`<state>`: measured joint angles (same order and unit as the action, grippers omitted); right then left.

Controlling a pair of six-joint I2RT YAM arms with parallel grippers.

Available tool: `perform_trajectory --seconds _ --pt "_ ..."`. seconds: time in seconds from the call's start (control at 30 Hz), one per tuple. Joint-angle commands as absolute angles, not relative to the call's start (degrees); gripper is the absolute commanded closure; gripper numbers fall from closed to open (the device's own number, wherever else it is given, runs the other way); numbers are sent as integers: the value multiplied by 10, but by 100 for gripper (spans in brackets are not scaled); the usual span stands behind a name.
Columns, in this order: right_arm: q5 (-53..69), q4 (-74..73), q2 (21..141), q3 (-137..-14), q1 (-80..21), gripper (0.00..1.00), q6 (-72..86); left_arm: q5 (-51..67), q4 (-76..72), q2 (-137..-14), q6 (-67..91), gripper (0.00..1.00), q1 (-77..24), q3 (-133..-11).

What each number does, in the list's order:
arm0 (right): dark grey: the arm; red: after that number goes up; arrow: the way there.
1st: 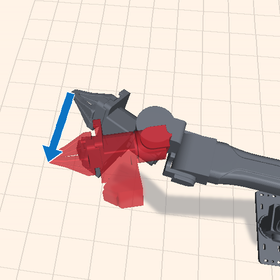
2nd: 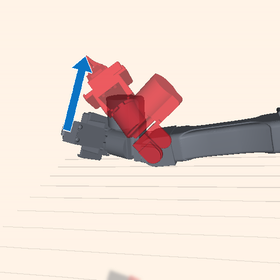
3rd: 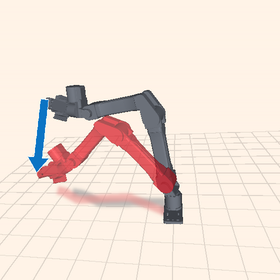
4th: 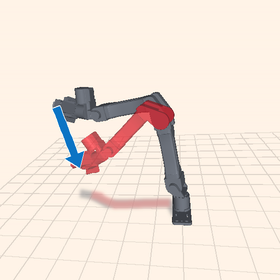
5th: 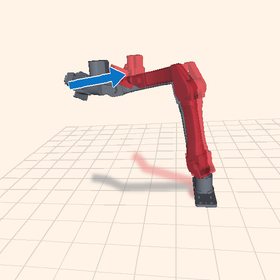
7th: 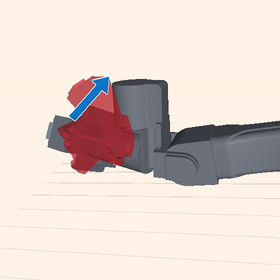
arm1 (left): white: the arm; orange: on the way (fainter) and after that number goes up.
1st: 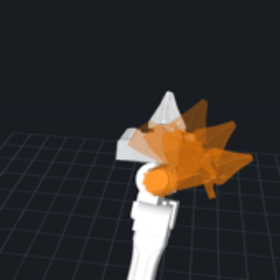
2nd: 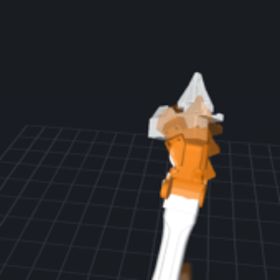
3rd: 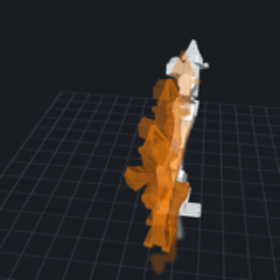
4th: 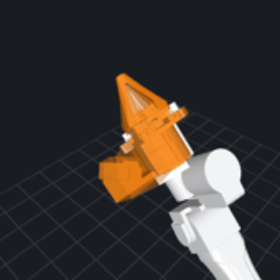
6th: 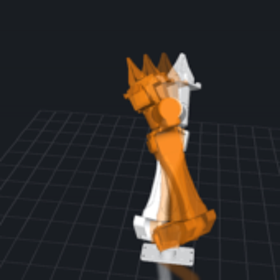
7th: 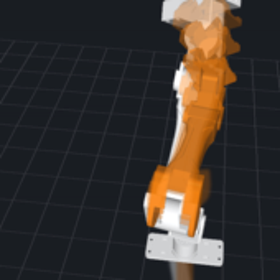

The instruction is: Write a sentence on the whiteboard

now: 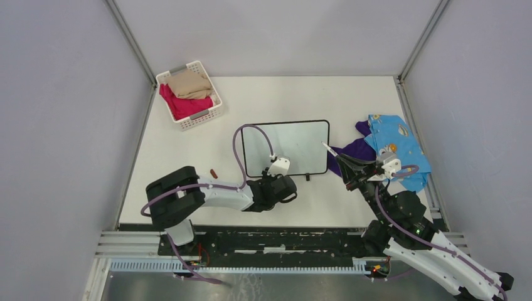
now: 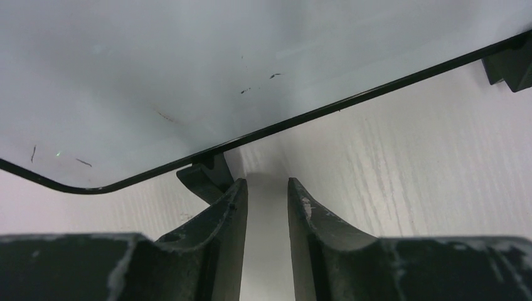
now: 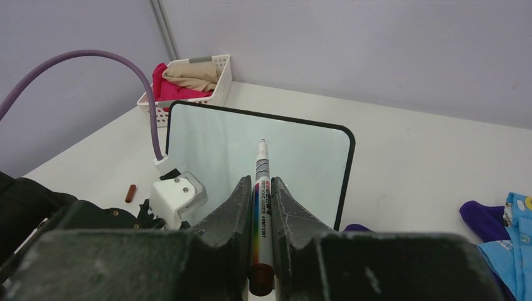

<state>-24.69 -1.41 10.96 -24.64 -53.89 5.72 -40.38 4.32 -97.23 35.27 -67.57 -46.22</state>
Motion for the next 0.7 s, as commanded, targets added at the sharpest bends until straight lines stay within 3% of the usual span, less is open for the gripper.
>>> perform_trajectory --seconds 0.0,0.4,0.5,0.67 --pt "-255 -4 114 -253 -541 100 57 -411 49 -916 366 61 -674 -440" --pt "-242 -4 124 -255 -540 100 55 -349 123 -605 287 31 -690 -426" --pt "-237 18 130 -251 -540 100 57 -337 152 -533 250 27 -628 -454" --pt "-227 35 143 -247 -541 100 60 -209 163 -474 210 21 -432 -499"
